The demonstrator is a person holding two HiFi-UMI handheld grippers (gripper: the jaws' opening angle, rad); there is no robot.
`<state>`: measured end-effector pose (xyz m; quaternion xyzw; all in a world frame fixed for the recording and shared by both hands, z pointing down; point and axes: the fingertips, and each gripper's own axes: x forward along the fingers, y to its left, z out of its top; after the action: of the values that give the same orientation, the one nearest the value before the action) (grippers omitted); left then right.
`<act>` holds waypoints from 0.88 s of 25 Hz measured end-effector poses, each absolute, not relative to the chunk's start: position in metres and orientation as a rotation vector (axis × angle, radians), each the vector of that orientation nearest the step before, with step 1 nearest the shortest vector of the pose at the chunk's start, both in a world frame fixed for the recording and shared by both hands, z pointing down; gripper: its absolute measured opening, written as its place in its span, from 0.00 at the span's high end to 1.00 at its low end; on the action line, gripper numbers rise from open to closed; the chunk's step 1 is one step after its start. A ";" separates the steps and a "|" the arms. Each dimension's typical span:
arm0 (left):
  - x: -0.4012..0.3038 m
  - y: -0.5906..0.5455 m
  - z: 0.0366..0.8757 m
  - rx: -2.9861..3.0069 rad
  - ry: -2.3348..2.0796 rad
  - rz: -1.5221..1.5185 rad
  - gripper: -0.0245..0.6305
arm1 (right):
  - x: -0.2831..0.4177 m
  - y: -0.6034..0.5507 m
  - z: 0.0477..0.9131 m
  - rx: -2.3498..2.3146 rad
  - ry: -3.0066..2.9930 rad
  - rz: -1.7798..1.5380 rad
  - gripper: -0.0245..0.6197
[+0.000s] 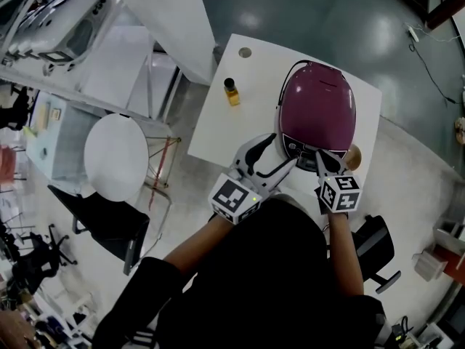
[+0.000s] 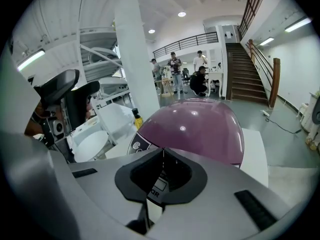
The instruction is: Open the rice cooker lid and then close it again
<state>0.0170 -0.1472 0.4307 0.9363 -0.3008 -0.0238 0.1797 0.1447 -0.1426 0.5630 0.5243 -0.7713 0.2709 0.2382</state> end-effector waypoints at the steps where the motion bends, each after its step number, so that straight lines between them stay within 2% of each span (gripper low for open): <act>1: 0.016 -0.149 0.431 2.649 -0.848 -0.067 0.58 | 0.145 -0.142 0.566 1.436 -2.101 0.747 0.96; 22: 0.003 -0.166 0.430 2.667 -0.822 -0.135 0.58 | 0.147 -0.141 0.579 1.409 -1.960 0.785 0.96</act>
<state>0.0026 -0.1659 0.4296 0.9402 -0.2897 -0.0476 0.1729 0.1469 -0.1407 0.5791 0.5301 -0.7372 0.2954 0.2972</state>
